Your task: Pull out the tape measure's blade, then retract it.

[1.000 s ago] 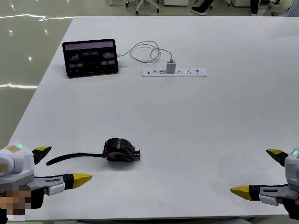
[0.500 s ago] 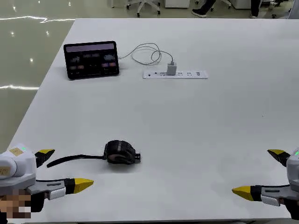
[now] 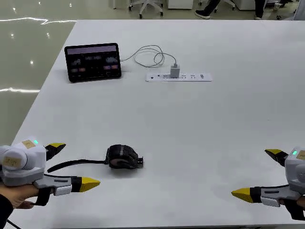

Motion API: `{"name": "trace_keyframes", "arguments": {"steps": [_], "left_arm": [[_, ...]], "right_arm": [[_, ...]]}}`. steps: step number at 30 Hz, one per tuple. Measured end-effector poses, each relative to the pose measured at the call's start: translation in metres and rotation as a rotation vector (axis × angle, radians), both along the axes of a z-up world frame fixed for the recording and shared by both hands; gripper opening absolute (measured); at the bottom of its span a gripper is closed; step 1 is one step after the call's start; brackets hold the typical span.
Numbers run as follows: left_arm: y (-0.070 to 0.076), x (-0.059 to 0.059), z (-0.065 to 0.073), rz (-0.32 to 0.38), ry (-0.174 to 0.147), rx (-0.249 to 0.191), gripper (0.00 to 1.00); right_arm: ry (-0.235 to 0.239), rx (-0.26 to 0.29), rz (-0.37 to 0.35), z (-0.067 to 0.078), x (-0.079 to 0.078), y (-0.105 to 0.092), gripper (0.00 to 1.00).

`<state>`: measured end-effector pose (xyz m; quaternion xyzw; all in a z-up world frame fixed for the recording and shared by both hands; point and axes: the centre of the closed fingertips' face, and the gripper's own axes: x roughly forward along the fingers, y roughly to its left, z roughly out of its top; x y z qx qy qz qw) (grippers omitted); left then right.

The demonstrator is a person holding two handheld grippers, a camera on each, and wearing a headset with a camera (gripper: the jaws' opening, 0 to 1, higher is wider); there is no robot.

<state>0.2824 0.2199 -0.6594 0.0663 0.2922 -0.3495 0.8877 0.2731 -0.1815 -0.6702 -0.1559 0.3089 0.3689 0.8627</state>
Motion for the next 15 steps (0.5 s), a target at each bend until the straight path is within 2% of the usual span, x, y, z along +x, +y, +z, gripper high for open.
{"name": "trace_keyframes", "arguments": {"steps": [2, 3, 5, 8, 10, 12, 15], "left_arm": [[-0.002, 0.003, 0.002, -0.021, -0.015, 0.006, 1.00], [-0.002, 0.007, 0.002, -0.033, -0.031, 0.030, 1.00], [-0.004, 0.010, 0.000, -0.051, -0.008, 0.044, 1.00], [-0.006, 0.016, -0.001, -0.079, -0.003, 0.067, 1.00], [-0.011, 0.018, -0.002, -0.104, 0.015, 0.081, 0.99], [-0.014, 0.020, -0.003, -0.122, 0.014, 0.098, 0.99], [-0.021, 0.020, -0.008, -0.180, 0.030, 0.143, 0.99]], "right_arm": [[0.007, 0.010, 0.010, 0.000, 0.001, 0.004, 1.00], [0.008, 0.009, 0.021, -0.001, 0.001, 0.007, 1.00], [0.013, 0.017, 0.040, -0.003, 0.002, 0.013, 1.00], [-0.006, 0.013, 0.066, -0.002, 0.007, 0.023, 1.00], [-0.016, 0.019, 0.082, 0.001, 0.011, 0.031, 1.00], [-0.037, 0.020, 0.093, 0.003, 0.015, 0.035, 1.00], [-0.035, 0.023, 0.112, 0.006, 0.022, 0.045, 1.00]]}}
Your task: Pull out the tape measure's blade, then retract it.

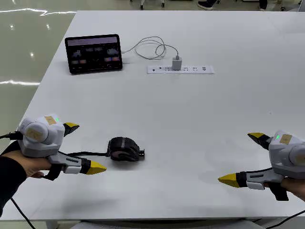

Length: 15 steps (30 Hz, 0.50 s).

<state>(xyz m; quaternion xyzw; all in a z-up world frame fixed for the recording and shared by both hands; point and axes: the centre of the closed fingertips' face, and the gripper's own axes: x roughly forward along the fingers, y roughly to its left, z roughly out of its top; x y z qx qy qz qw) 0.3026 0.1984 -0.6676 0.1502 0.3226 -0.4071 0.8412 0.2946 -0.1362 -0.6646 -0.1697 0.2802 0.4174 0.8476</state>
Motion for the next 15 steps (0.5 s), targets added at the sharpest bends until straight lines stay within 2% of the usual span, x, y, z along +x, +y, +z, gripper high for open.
{"name": "trace_keyframes", "arguments": {"steps": [6, 11, 15], "left_arm": [[-0.017, 0.002, -0.004, -0.091, 0.017, 0.047, 0.94], [-0.030, 0.006, -0.006, -0.169, 0.023, 0.075, 0.88], [-0.037, 0.008, -0.013, -0.235, 0.031, 0.129, 0.84]], "right_arm": [[-0.022, 0.001, 0.058, 0.006, 0.006, 0.021, 1.00], [-0.019, 0.006, 0.092, 0.003, 0.009, 0.032, 1.00], [-0.019, -0.002, 0.115, -0.004, 0.010, 0.040, 1.00]]}}
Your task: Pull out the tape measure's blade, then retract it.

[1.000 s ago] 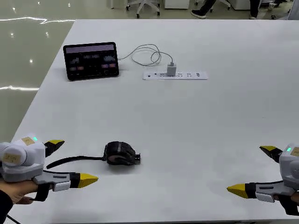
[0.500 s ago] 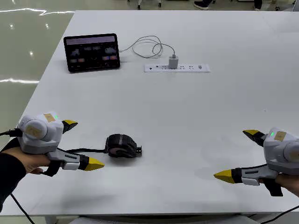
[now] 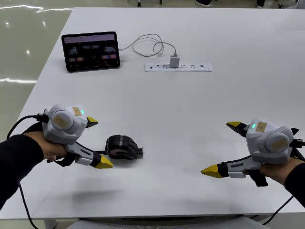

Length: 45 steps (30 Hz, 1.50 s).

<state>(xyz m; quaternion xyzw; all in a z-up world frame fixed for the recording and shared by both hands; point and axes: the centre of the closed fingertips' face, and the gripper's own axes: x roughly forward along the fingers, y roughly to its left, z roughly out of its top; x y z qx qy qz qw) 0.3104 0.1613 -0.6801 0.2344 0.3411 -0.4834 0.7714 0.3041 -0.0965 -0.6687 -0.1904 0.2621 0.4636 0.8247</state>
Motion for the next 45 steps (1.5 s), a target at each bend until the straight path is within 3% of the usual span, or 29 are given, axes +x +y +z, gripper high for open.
{"name": "trace_keyframes", "arguments": {"steps": [4, 5, 7, 12, 20, 23, 30, 34, 35, 45], "left_arm": [[-0.011, -0.003, -0.004, -0.086, 0.002, 0.033, 0.81], [-0.012, -0.001, -0.007, -0.115, -0.011, 0.061, 0.81], [-0.015, -0.002, -0.011, -0.139, 0.012, 0.069, 0.80], [-0.020, 0.004, -0.019, -0.194, 0.021, 0.112, 0.75], [-0.028, 0.004, -0.026, -0.267, 0.053, 0.148, 0.62], [-0.027, 0.006, -0.031, -0.278, 0.061, 0.159, 0.52], [-0.034, 0.006, -0.036, -0.295, 0.076, 0.165, 0.47], [-0.038, 0.008, -0.039, -0.306, 0.066, 0.177, 0.36], [-0.038, 0.012, -0.041, -0.306, 0.049, 0.190, 0.34], [-0.036, 0.014, -0.045, -0.298, 0.064, 0.194, 0.33]], "right_arm": [[0.007, 0.008, 0.028, -0.003, -0.001, 0.013, 1.00], [0.003, 0.010, 0.040, -0.003, 0.000, 0.017, 1.00], [0.005, 0.015, 0.050, -0.003, 0.003, 0.025, 0.99], [0.012, -0.002, 0.096, -0.010, 0.010, 0.044, 0.99], [0.010, -0.031, 0.184, -0.014, 0.013, 0.075, 0.96], [0.013, -0.027, 0.201, -0.013, 0.016, 0.087, 0.95], [0.008, -0.026, 0.263, -0.016, 0.018, 0.111, 0.89], [0.021, -0.041, 0.285, -0.025, 0.018, 0.117, 0.85], [0.024, -0.049, 0.295, -0.028, 0.017, 0.119, 0.84], [0.038, -0.062, 0.360, -0.040, 0.016, 0.143, 0.65]]}}
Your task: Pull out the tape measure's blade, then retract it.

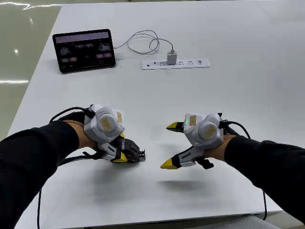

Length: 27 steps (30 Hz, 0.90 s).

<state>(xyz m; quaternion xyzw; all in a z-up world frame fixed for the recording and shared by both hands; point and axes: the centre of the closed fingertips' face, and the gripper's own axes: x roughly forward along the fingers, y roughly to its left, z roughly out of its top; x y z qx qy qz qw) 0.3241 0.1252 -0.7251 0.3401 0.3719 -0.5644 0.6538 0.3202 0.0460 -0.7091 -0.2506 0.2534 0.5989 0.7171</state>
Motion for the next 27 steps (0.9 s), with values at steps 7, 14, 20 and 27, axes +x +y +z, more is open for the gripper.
{"name": "trace_keyframes", "arguments": {"steps": [7, 14, 20, 27], "left_arm": [[0.000, -0.001, -0.001, 0.008, -0.004, 0.006, 0.32], [0.000, 0.000, -0.001, 0.021, -0.004, 0.001, 0.32], [0.000, -0.001, -0.001, 0.030, 0.005, -0.007, 0.32], [0.000, 0.000, -0.001, 0.032, 0.014, -0.011, 0.32]], "right_arm": [[0.014, -0.018, 0.057, -0.010, -0.002, 0.020, 0.55], [0.037, -0.049, 0.110, -0.026, -0.006, 0.038, 0.46], [0.067, -0.064, 0.107, -0.040, -0.007, 0.047, 0.37], [0.074, -0.080, 0.114, -0.043, -0.005, 0.051, 0.25]]}}
